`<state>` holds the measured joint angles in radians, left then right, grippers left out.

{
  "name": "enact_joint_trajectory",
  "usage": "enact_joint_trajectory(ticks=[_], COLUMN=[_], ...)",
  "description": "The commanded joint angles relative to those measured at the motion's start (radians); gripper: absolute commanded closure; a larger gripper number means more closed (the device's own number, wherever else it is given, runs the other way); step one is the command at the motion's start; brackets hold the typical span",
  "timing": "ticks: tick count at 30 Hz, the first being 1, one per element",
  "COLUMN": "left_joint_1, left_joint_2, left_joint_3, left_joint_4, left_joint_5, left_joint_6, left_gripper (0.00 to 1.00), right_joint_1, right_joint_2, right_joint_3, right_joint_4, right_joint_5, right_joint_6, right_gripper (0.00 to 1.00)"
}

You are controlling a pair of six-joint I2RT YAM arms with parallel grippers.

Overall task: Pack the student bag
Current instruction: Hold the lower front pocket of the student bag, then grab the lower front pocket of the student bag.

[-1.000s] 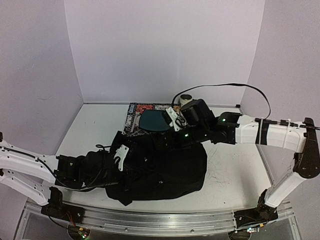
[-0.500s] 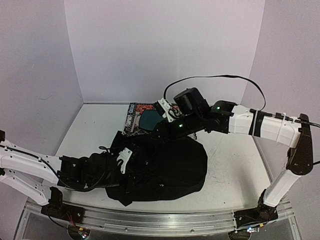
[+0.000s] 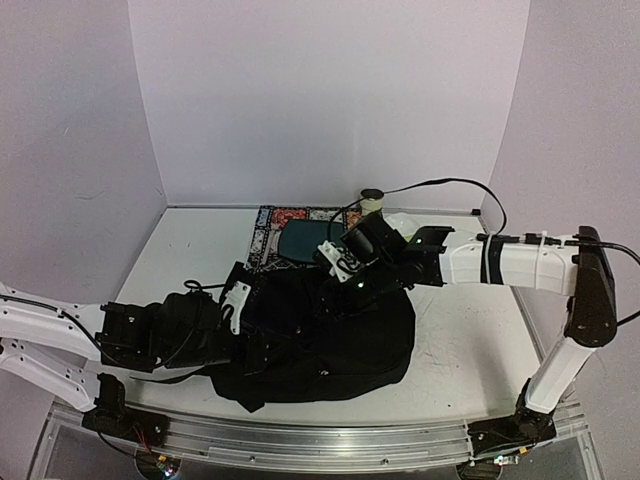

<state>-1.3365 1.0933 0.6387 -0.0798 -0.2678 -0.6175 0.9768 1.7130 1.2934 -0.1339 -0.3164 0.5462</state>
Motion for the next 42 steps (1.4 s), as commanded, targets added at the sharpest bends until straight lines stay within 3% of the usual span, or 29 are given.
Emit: enact_joint_trajectory(ticks=[1, 7, 13, 17, 21, 24, 31, 42], left_joint_1=[-0.003, -0.002, 0.009, 0.013, 0.013, 0.013, 0.013, 0.013], left_joint_2=[0.024, 0.118, 0.202, 0.217, 0.221, 0.229, 0.260, 0.236], left_joint_3=[0.084, 0.144, 0.167, 0.130, 0.102, 0.088, 0.085, 0.040], left_joint_4=[-0.010, -0.008, -0.013, -0.016, 0.006, 0.030, 0.053, 0.134], left_joint_5=[-0.041, -0.041, 0.008, 0.021, 0.022, 0.024, 0.032, 0.002], left_joint_6=[-0.034, -0.060, -0.084, -0.115, -0.113, -0.098, -0.079, -0.044], left_gripper=[0.50, 0.42, 0.41, 0.51, 0.79, 0.91, 0.93, 0.95], right_joint_1=[0.005, 0.004, 0.005, 0.006, 0.006, 0.008, 0.020, 0.032], right_joint_2=[-0.048, -0.073, -0.071, -0.089, -0.114, -0.126, -0.092, -0.006], right_joint_3=[-0.024, -0.070, -0.092, -0.085, -0.058, -0.031, 0.022, -0.016], right_joint_4=[-0.027, 0.032, 0.076, 0.093, 0.096, 0.101, 0.126, 0.126], right_joint_5=[0.038, 0.054, 0.047, 0.034, 0.025, 0.005, -0.079, -0.084], right_joint_6=[0.004, 0.032, 0.056, 0.058, 0.058, 0.060, 0.077, 0.131], right_gripper=[0.69, 0.68, 0.69, 0.70, 0.70, 0.69, 0.66, 0.66])
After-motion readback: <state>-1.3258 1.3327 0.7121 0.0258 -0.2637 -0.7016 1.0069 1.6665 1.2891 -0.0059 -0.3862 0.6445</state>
